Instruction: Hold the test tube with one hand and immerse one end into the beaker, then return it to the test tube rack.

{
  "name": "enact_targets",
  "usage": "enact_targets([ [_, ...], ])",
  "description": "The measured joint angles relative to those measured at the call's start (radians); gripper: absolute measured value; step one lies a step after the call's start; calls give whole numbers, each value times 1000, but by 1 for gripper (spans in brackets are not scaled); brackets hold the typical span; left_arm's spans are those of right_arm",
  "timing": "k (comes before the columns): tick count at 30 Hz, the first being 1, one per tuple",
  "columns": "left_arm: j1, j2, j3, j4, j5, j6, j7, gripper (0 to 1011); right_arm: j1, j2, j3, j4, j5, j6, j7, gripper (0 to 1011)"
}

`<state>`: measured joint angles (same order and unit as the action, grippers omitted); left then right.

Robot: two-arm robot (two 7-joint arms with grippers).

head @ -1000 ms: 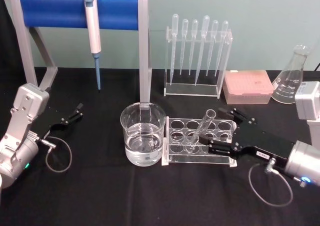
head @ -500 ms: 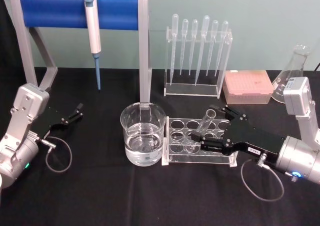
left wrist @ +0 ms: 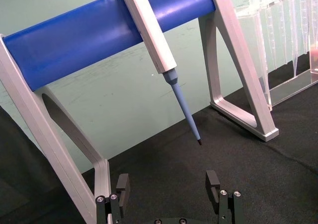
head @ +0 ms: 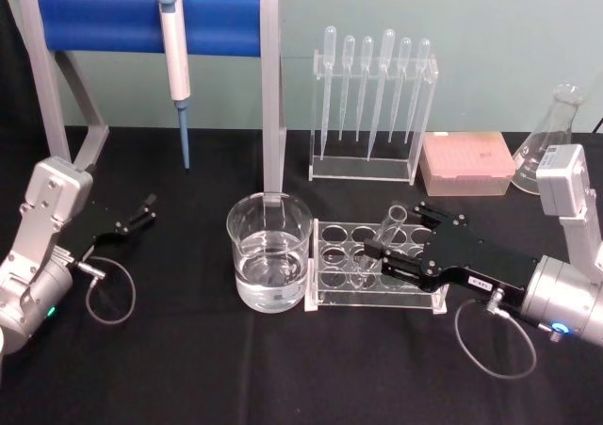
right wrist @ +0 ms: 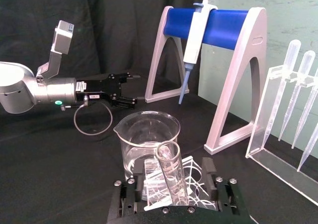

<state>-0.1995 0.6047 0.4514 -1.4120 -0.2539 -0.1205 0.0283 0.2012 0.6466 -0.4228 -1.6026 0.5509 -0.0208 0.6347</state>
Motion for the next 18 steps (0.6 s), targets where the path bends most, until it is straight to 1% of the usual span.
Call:
enact_targets([
  [3, 0, 0, 0, 0, 0, 0, 0, 1000, 0, 0, 0, 0, 0, 0, 0, 681],
  [4, 0, 0, 0, 0, 0, 0, 0, 1000, 0, 0, 0, 0, 1, 0, 0, 630],
  [7, 0, 0, 0, 0, 0, 0, 0, 1000, -1, 1, 1, -1, 1, 0, 0, 551],
  [9, 0, 0, 0, 0, 0, 0, 0, 1000, -1, 1, 1, -1, 1, 0, 0, 477],
  [10, 0, 0, 0, 0, 0, 0, 0, 1000, -1, 1, 1, -1, 1, 0, 0, 477],
  [11, 0, 0, 0, 0, 0, 0, 0, 1000, -1, 1, 1, -1, 1, 0, 0, 426],
  [12, 0, 0, 0, 0, 0, 0, 0, 1000, -1, 1, 1, -1, 1, 0, -1, 407],
  [15, 0, 0, 0, 0, 0, 0, 0, 1000, -1, 1, 1, -1, 1, 0, -1, 285],
  [16, 0, 0, 0, 0, 0, 0, 0, 1000, -1, 1, 2, -2, 2, 0, -2, 256],
  [18, 0, 0, 0, 0, 0, 0, 0, 1000, -1, 1, 2, -2, 2, 0, -3, 243],
])
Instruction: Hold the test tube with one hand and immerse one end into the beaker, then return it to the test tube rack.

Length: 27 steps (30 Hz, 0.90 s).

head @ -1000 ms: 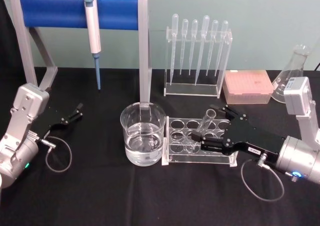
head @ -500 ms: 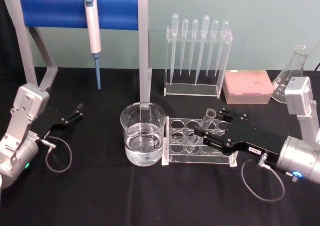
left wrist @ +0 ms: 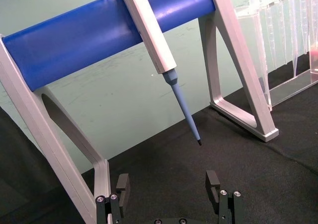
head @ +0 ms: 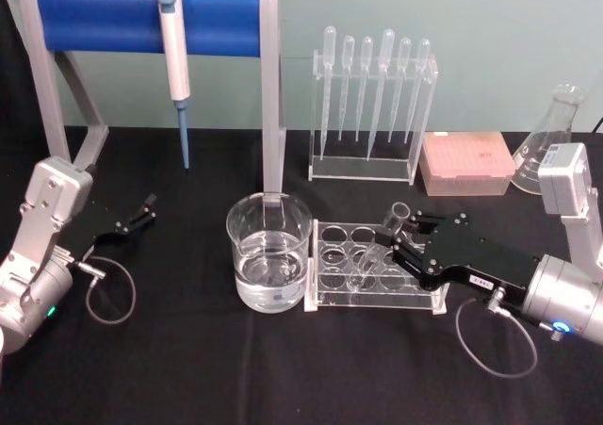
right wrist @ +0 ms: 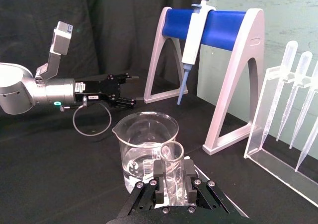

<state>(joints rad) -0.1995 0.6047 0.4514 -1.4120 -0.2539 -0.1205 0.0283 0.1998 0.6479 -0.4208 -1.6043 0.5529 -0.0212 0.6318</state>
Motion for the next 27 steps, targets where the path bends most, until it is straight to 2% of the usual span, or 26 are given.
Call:
enact_targets([
  [11, 0, 0, 0, 0, 0, 0, 0, 1000, 0, 1, 0, 0, 0, 0, 1, 241],
  [14, 0, 0, 0, 0, 0, 0, 0, 1000, 12, 12, -1, -7, -1, 13, 8, 241],
  [22, 0, 0, 0, 0, 0, 0, 0, 1000, 79, 54, -9, -42, 8, 94, 40, 239],
  [27, 0, 0, 0, 0, 0, 0, 0, 1000, 132, 78, -12, -67, 31, 157, 52, 239],
])
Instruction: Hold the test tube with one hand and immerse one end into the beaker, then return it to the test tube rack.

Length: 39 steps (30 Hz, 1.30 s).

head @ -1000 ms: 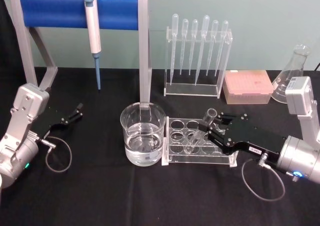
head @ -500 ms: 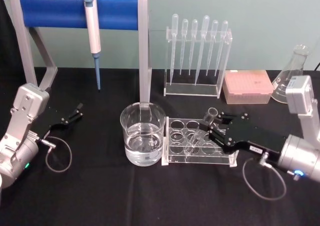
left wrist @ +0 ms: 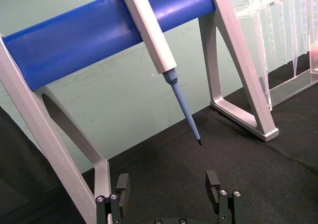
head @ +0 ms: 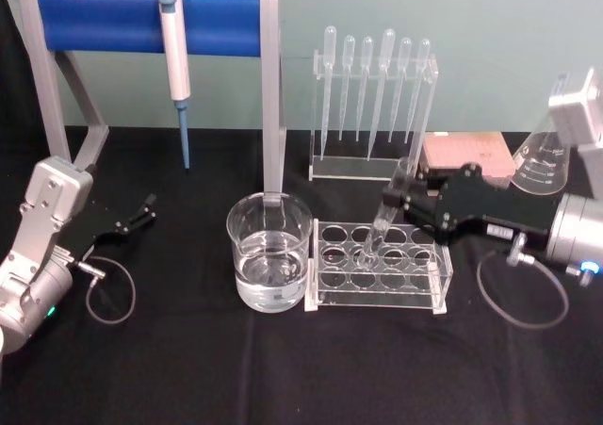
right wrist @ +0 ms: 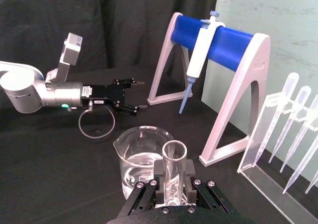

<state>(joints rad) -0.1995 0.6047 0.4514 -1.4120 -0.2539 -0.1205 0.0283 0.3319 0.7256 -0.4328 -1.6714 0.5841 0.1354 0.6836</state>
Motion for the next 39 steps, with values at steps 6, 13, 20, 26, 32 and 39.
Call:
enact_targets([
  [6, 0, 0, 0, 0, 0, 0, 0, 1000, 61, 24, -13, -19, 21, 73, 19, 239],
  [13, 0, 0, 0, 0, 0, 0, 0, 1000, 138, 47, -45, -35, 30, 154, 40, 239],
  [20, 0, 0, 0, 0, 0, 0, 0, 1000, 183, 60, -61, -46, 40, 191, 44, 239],
  [26, 0, 0, 0, 0, 0, 0, 0, 1000, 210, 68, -67, -51, 56, 208, 39, 239],
  [32, 0, 0, 0, 0, 0, 0, 0, 1000, 238, 75, -81, -52, 67, 229, 35, 239],
  [39, 0, 0, 0, 0, 0, 0, 0, 1000, 240, 76, -82, -53, 68, 232, 33, 239],
])
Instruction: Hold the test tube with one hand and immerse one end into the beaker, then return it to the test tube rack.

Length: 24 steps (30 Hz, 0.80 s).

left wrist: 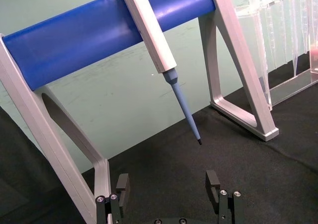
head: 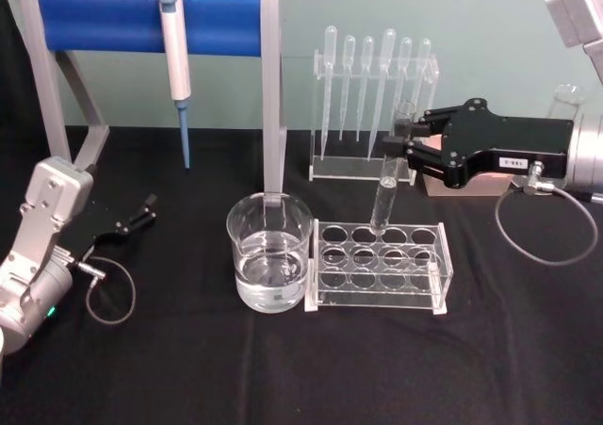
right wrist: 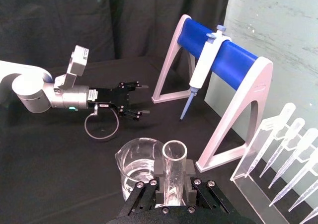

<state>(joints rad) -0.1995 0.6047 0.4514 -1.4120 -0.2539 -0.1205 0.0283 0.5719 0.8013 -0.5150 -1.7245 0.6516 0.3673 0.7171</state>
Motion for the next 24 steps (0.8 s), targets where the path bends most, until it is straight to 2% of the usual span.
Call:
enact_targets([
  [24, 0, 0, 0, 0, 0, 0, 0, 1000, -4, -2, 4, 1, -2, -5, -1, 239],
])
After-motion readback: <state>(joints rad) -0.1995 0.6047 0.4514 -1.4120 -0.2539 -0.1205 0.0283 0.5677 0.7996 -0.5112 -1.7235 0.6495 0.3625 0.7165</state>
